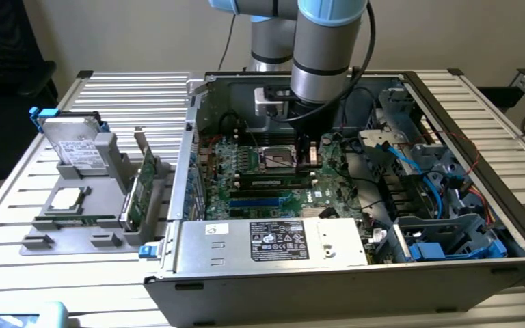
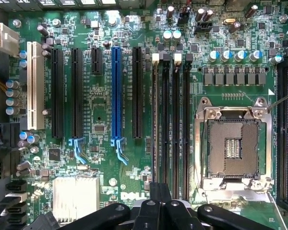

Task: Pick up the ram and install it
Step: 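Press down the ram until it locks into place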

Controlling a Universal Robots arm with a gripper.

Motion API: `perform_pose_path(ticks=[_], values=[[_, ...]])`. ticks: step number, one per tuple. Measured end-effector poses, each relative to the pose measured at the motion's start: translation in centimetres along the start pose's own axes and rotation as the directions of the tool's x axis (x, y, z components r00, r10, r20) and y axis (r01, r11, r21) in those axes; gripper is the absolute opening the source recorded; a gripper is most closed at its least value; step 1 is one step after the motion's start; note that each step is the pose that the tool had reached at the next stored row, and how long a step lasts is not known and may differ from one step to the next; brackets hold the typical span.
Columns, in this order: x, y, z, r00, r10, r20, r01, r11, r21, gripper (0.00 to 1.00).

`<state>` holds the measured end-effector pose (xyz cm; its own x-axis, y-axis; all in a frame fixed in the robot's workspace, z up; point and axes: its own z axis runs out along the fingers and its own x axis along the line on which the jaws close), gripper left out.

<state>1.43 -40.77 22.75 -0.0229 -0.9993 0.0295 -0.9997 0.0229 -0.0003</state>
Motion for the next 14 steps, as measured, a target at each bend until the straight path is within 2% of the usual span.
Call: perform_pose_path(ticks=[6,7,9,11,14], values=[[0.0,0.0,0.09,1.0,0.0,0.0005,0.0,1.0,0.0,0.11],[0.0,0.01,-0.12,1.0,0.0,0.0018,0.0,1.0,0.0001,0.11],[0.0,0.08,-0.58,1.0,0.0,0.0005,0.0,1.0,0.0001,0.11],[0.0,0.39,-0.73,1.0,0.0,0.0006,0.0,1.0,0.0001,0.11],[0.0,1.41,-0.75,1.0,0.0,0.0008,0.0,1.0,0.0002,0.11]])
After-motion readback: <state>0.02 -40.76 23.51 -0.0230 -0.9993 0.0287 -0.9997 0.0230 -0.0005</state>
